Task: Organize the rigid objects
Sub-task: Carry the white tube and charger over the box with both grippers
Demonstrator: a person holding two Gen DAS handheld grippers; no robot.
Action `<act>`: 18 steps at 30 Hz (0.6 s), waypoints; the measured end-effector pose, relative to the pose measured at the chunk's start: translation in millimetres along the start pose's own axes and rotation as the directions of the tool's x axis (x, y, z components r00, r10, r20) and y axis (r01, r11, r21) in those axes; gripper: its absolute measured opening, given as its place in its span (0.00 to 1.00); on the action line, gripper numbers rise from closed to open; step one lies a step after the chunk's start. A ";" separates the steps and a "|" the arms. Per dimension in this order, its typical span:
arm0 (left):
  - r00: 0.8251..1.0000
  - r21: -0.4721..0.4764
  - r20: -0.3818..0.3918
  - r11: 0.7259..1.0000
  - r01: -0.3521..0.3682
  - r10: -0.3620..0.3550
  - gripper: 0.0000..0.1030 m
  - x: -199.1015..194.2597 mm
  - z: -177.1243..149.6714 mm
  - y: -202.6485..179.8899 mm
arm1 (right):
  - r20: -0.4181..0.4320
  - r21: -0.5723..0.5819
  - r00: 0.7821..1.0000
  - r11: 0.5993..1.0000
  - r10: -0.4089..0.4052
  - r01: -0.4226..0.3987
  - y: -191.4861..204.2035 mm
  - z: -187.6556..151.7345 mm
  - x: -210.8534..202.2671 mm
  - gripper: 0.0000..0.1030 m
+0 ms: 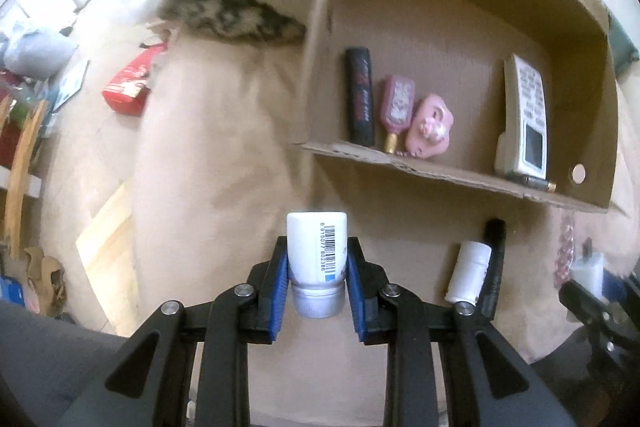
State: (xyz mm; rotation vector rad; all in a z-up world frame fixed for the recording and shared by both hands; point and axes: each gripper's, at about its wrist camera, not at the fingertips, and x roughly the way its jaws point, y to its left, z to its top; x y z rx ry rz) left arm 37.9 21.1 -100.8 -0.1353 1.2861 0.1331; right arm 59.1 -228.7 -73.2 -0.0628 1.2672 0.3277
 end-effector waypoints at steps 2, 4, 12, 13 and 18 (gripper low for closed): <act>1.000 -0.011 0.027 1.000 -0.008 0.008 0.23 -9.1 -3.0 4.0 | 0.041 0.013 0.999 1.000 0.007 -0.007 -0.8 -7.6 -11.0 0.43; 0.998 -0.030 0.062 0.999 -0.016 0.018 0.23 -20.6 -2.8 1.1 | 0.104 0.001 0.994 1.000 -0.023 0.023 4.4 -9.3 -23.1 0.43; 0.964 -0.057 0.262 0.998 -0.022 0.036 0.23 -77.1 27.0 1.5 | 0.371 0.064 0.924 0.995 -0.096 0.078 -1.3 -5.3 -71.4 0.43; 0.957 -0.053 0.287 0.998 -0.019 0.033 0.23 -82.9 29.0 0.6 | 0.403 0.087 0.911 0.995 -0.086 0.055 -4.4 -2.6 -77.9 0.43; 0.917 -0.037 0.399 0.999 -0.002 0.017 0.23 -107.9 46.2 -18.1 | 0.539 0.146 0.836 0.989 -0.097 0.021 -10.1 10.5 -109.8 0.43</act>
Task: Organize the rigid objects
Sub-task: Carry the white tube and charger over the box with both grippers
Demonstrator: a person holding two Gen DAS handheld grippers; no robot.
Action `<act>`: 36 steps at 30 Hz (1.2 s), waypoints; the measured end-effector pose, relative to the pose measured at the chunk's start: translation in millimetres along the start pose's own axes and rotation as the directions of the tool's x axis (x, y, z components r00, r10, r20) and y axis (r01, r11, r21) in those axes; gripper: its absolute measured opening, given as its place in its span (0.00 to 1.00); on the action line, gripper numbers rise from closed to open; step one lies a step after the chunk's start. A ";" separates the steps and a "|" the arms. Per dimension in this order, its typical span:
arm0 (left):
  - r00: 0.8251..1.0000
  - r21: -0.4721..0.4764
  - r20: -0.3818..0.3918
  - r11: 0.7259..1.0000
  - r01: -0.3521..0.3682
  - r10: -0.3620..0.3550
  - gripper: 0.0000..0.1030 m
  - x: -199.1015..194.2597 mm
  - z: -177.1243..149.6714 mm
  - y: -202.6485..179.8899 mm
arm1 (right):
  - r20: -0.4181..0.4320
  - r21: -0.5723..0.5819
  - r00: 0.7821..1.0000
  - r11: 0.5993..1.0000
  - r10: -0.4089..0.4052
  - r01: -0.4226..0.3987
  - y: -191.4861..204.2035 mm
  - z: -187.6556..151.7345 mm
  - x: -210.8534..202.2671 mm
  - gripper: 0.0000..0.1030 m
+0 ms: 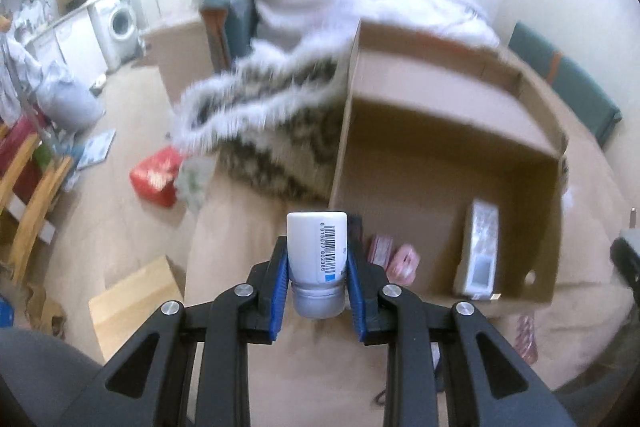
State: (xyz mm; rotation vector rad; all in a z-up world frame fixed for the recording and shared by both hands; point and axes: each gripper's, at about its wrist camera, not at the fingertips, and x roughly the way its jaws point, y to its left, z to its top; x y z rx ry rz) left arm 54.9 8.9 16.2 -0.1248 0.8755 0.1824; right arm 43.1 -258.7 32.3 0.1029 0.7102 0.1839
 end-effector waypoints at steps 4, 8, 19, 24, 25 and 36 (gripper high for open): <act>0.997 0.039 0.081 0.999 0.017 -0.020 0.23 -13.5 19.8 -12.5 | 0.095 -0.005 0.995 1.000 -0.006 0.006 7.5 15.7 -2.9 0.43; 0.995 0.053 0.086 0.998 0.046 -0.050 0.23 -5.3 38.2 -24.1 | 0.084 -0.015 0.996 1.000 0.015 -0.014 11.2 31.1 12.9 0.43; 0.998 0.098 0.031 0.994 0.050 -0.053 0.23 60.6 57.6 -50.4 | -0.043 0.041 0.999 0.999 -0.004 0.006 -2.2 48.9 85.3 0.43; 0.994 0.137 -0.036 0.985 0.109 -0.105 0.23 88.9 40.9 -61.8 | -0.119 0.055 0.993 0.998 -0.015 0.022 -7.4 46.2 117.7 0.43; 0.993 0.141 -0.050 0.984 0.112 -0.106 0.23 93.4 38.4 -63.3 | -0.139 0.060 0.990 0.998 -0.013 0.022 -8.4 45.2 123.9 0.43; 0.972 0.117 -0.207 0.984 0.133 -0.107 0.23 133.6 18.7 -67.7 | -0.336 0.075 0.941 0.997 0.036 -0.012 -0.2 14.4 165.9 0.43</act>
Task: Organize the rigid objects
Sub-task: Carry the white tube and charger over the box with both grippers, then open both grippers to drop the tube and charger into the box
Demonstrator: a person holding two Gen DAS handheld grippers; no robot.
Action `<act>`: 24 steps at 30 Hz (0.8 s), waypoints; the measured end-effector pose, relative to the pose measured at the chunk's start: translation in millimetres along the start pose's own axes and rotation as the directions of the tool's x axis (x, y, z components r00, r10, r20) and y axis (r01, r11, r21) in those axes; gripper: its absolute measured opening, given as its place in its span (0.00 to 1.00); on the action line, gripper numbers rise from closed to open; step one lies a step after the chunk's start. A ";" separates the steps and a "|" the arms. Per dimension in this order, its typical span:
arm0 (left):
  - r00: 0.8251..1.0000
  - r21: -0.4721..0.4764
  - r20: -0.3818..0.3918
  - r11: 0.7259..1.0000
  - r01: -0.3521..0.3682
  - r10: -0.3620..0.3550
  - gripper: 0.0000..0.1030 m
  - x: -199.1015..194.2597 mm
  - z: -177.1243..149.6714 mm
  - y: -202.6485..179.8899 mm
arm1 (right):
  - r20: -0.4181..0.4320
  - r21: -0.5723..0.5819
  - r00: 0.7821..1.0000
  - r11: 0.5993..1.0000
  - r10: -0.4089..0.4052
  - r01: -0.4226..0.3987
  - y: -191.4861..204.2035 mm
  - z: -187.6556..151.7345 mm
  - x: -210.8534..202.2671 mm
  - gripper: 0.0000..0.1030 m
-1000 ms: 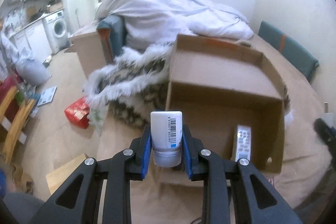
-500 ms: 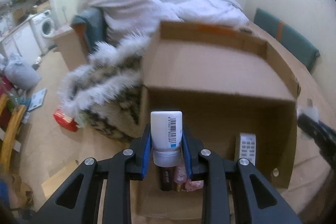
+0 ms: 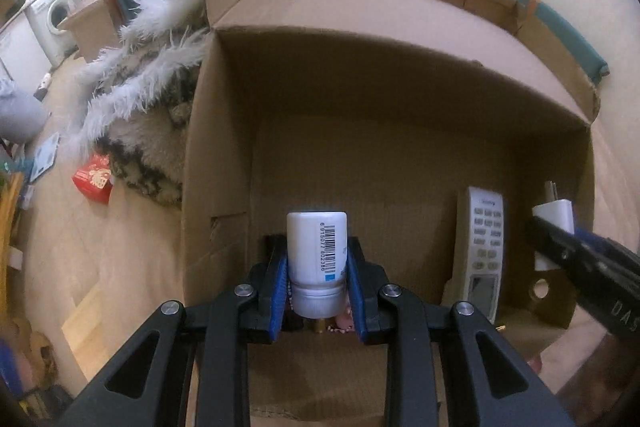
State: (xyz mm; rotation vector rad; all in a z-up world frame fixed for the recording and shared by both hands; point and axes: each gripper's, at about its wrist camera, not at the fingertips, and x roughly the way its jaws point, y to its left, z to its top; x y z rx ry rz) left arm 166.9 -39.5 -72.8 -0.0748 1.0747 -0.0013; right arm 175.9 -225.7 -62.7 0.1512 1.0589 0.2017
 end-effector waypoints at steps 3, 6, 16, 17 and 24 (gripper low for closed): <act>1.000 0.007 -0.014 1.000 0.003 -0.003 0.23 2.8 -1.5 -2.8 | -0.038 -0.002 0.999 1.000 -0.004 0.004 0.2 -3.4 8.3 0.43; 0.999 0.019 -0.034 1.000 -0.002 0.002 0.23 7.4 -5.1 -7.1 | -0.079 0.004 0.997 1.000 -0.007 0.008 -0.9 -6.9 16.6 0.43; 0.997 0.067 -0.069 0.997 -0.034 0.039 0.23 19.2 -16.3 -18.7 | -0.116 -0.020 0.992 0.999 -0.037 0.035 4.8 -15.1 26.5 0.43; 0.997 0.062 -0.069 0.997 -0.034 0.038 0.23 18.6 -16.5 -17.9 | -0.117 -0.018 0.993 0.999 -0.036 0.034 4.5 -15.7 26.5 0.43; 0.996 0.059 -0.088 0.998 -0.021 0.026 0.23 24.2 -10.9 -17.7 | -0.107 -0.013 0.994 1.000 -0.026 0.025 4.4 -12.4 25.6 0.43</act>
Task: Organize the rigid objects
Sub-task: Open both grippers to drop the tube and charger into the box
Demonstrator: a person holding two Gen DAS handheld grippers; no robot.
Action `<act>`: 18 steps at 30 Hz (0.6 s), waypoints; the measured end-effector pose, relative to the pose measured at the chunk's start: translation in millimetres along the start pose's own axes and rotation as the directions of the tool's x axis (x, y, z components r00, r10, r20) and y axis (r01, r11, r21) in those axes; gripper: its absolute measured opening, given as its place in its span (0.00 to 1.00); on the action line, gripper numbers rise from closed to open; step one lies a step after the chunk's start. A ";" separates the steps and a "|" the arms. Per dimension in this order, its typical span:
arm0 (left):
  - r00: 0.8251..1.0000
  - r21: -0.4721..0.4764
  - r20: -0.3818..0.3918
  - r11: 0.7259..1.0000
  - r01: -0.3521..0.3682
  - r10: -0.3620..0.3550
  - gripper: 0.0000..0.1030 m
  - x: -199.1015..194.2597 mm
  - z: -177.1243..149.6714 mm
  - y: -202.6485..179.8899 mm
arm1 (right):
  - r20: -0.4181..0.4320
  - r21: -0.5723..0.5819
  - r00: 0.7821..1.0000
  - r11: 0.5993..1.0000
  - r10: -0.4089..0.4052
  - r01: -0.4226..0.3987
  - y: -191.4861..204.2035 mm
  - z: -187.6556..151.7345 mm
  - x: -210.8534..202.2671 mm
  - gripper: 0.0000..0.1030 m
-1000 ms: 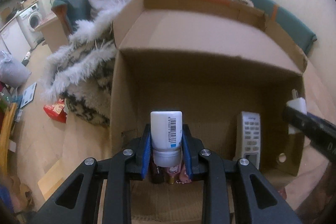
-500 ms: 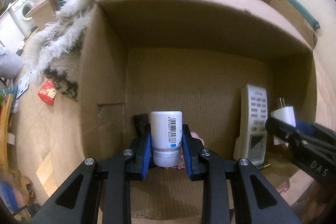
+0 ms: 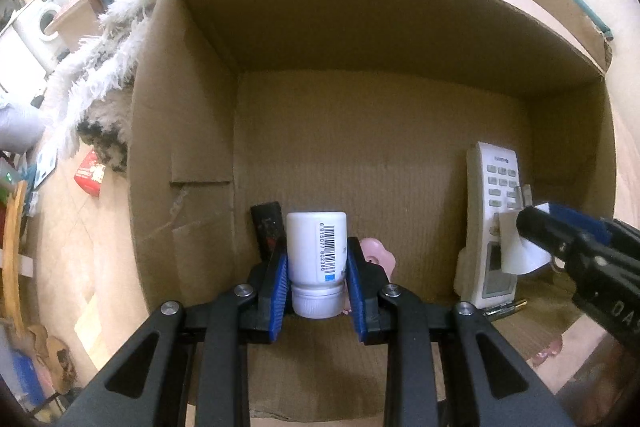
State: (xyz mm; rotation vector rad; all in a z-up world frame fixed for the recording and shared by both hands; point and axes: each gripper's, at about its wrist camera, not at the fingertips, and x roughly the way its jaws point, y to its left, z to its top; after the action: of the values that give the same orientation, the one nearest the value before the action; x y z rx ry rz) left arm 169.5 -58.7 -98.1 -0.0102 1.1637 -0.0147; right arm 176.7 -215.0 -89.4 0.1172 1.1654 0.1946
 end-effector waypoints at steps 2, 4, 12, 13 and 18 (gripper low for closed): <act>1.000 0.015 0.005 1.000 -0.006 0.006 0.23 -0.1 0.6 -3.4 | 0.025 -0.002 1.000 1.000 0.011 -0.011 1.4 1.2 -4.6 0.43; 1.000 0.030 0.018 0.999 -0.018 0.017 0.24 -2.9 1.1 -3.3 | 0.048 -0.007 0.998 0.999 0.033 -0.033 3.8 3.2 -9.6 0.49; 0.996 0.016 0.085 1.000 -0.021 0.020 0.66 -18.1 4.0 -3.9 | 0.129 0.006 0.990 0.999 0.049 -0.050 3.3 8.8 -25.5 0.86; 0.997 0.018 0.081 1.000 -0.021 0.020 0.66 -17.6 4.4 -4.5 | 0.147 0.009 0.988 0.999 0.046 -0.047 2.2 9.3 -28.5 0.96; 0.997 0.022 0.064 0.999 -0.037 0.036 0.66 -19.2 5.0 -3.2 | 0.182 0.011 0.982 0.999 0.042 -0.045 1.1 11.7 -35.5 1.00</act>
State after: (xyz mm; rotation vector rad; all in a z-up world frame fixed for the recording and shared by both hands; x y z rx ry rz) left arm 166.5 -61.6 -78.4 0.0314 1.0998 0.0043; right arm 173.9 -221.4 -52.7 0.1705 0.9825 0.2095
